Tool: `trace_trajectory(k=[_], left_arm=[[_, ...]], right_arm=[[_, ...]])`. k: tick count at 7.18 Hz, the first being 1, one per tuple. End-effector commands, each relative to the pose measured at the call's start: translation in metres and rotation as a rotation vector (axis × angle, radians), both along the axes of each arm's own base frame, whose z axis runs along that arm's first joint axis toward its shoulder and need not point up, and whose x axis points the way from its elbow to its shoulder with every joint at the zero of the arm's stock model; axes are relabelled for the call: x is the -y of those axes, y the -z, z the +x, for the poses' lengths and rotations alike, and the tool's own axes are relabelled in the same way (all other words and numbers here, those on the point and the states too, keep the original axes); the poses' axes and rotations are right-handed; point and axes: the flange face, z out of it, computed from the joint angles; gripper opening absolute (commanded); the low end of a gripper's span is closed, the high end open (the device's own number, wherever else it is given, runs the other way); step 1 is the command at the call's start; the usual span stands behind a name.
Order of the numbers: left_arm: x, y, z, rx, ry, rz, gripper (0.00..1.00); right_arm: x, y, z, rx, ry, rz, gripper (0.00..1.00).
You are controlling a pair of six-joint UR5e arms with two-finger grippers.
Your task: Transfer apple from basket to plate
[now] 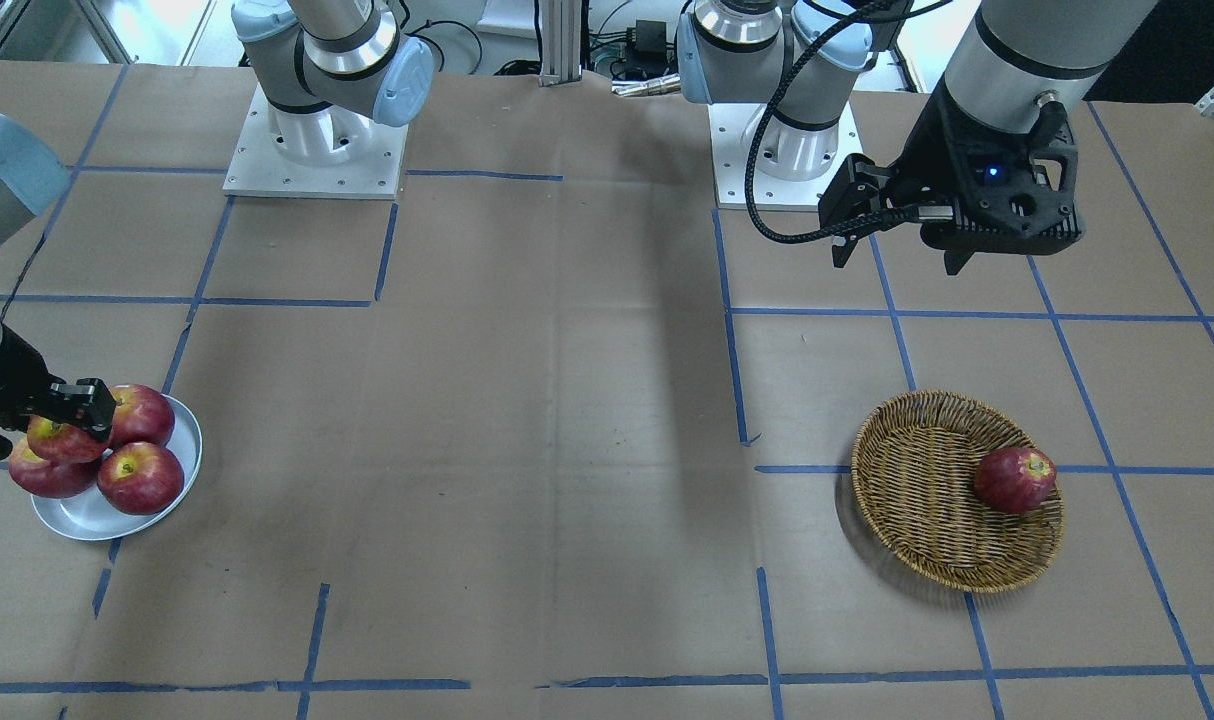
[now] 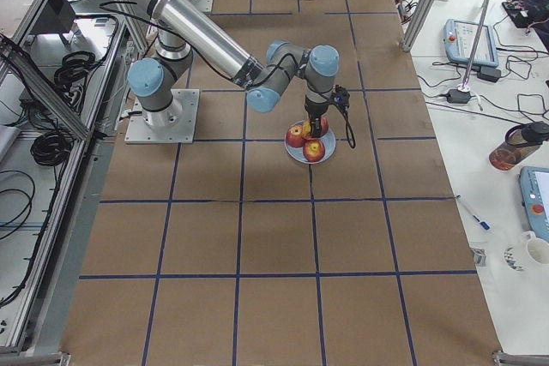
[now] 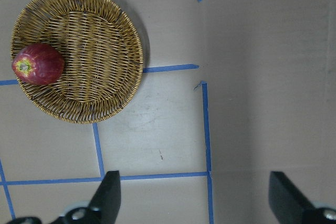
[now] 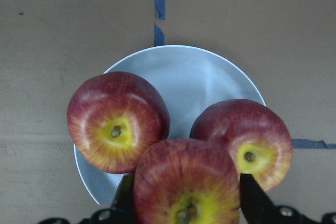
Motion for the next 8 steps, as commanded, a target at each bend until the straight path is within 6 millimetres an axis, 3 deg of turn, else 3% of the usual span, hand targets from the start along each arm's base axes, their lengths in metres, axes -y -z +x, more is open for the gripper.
trace_trajectory(k=[1,2,4,6,7,8], left_arm=[[0.0,0.0,0.0,0.0,0.001,0.0,0.99],[0.0,0.0,0.0,0.0,0.0,0.0,0.99],[0.0,0.0,0.0,0.0,0.0,0.0,0.99],[0.0,0.001,0.0,0.0,0.0,0.001,0.99],[0.0,0.001,0.0,0.0,0.0,0.001,0.99],[0.0,0.0,0.0,0.0,0.0,0.0,0.99]], right_arm=[[0.004,-0.033,0.003,-0.016,-0.004,-0.036,1.0],[0.008,-0.07,0.011,0.002,-0.009,-0.055,1.0],[0.012,-0.156,0.063,0.039,0.002,-0.002,1.0],[-0.004,-0.198,0.128,0.061,0.044,0.085,1.0],[-0.016,-0.211,0.17,0.05,0.074,0.071,1.0],[-0.027,-0.217,0.223,0.042,0.068,0.061,1.0]])
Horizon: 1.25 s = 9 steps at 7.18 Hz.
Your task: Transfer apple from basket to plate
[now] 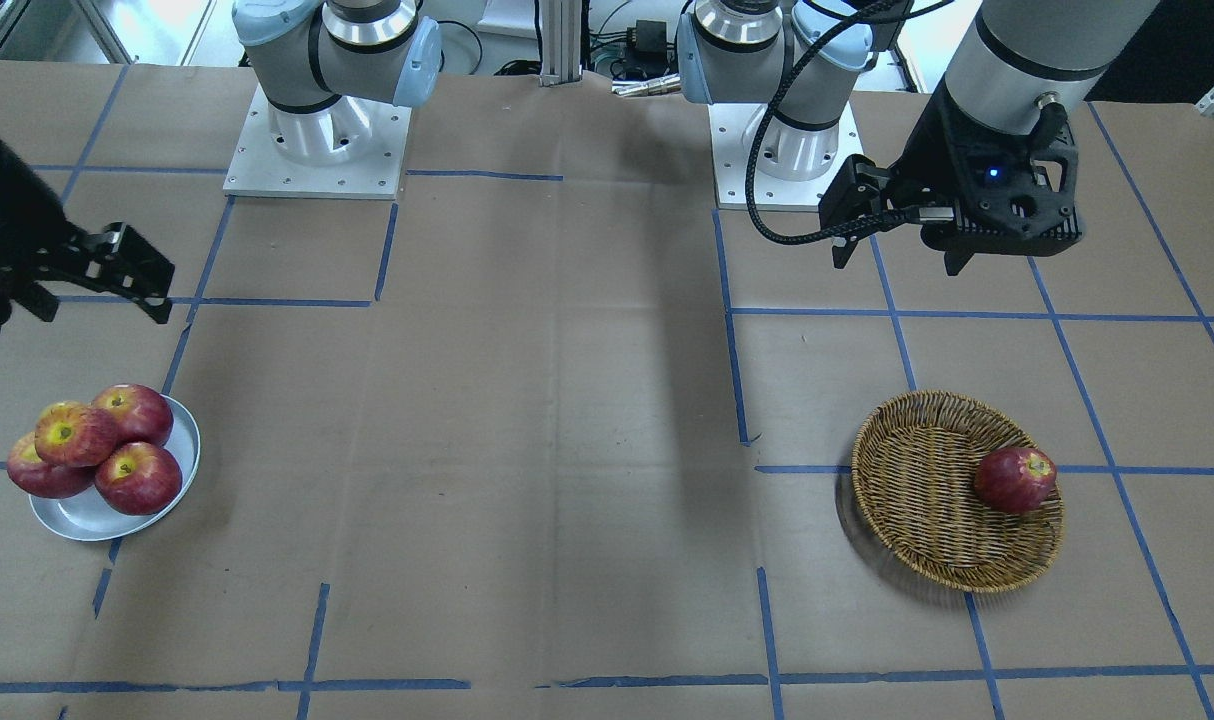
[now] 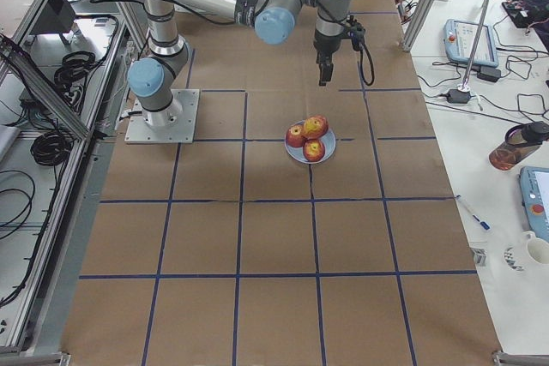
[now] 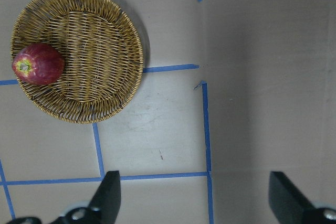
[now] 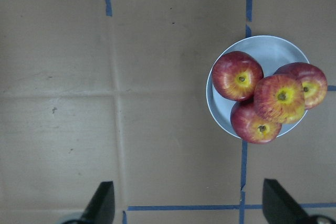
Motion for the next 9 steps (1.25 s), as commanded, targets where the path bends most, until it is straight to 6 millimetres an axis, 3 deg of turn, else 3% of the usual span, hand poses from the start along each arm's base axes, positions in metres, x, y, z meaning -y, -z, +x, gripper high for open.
trace_trajectory(k=[1,2,3,4,9], left_arm=[[0.0,-0.001,0.0,0.0,0.0,-0.001,0.99],[0.0,0.0,0.0,0.0,0.002,0.001,0.99],[0.0,-0.001,0.0,0.0,0.0,-0.001,0.99],[0.0,0.0,0.0,0.0,0.002,0.002,0.99],[-0.001,-0.001,-0.001,0.0,0.002,-0.001,0.99]], right_arm=[[-0.023,-0.01,0.098,-0.013,-0.011,-0.01,1.0],[-0.031,-0.001,0.124,-0.016,-0.019,0.006,1.0],[-0.042,0.013,0.125,-0.014,-0.026,0.031,1.0],[-0.053,0.012,0.121,-0.013,-0.031,-0.025,1.0],[-0.047,0.009,0.094,-0.073,0.012,-0.058,1.0]])
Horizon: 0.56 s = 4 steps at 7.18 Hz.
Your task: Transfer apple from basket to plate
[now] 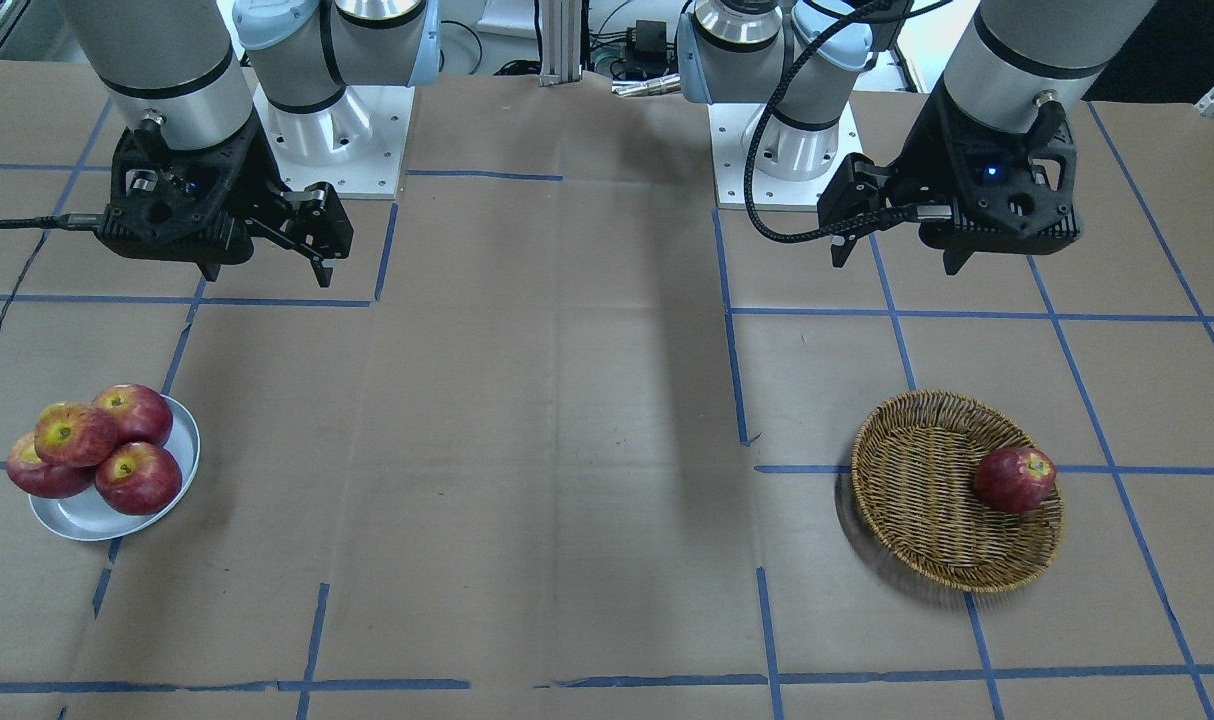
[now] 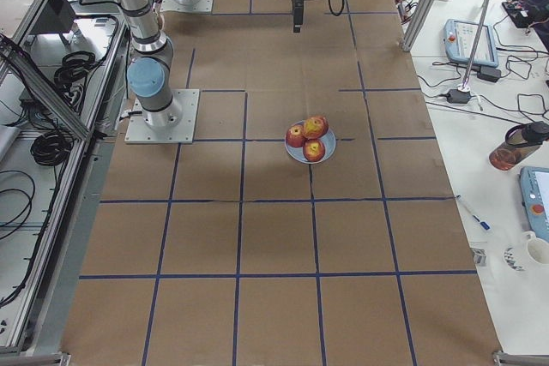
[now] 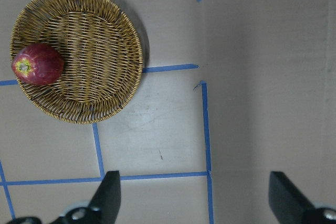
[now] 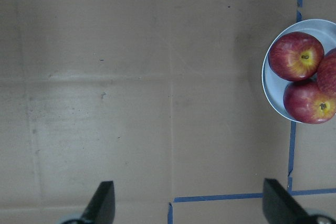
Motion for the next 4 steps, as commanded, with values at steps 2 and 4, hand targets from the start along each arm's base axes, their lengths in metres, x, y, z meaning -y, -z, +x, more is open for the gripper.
trace_trajectory(k=[2,4], left_arm=[[0.0,0.0,0.0,0.0,0.0,0.0,0.99],[-0.0002,0.0,-0.0008,0.0,0.001,0.0,0.99]], right_arm=[[0.0009,-0.0018,-0.0073,0.005,0.018,-0.002,1.0],[-0.0003,-0.0026,-0.0073,0.005,0.017,-0.003,1.0]])
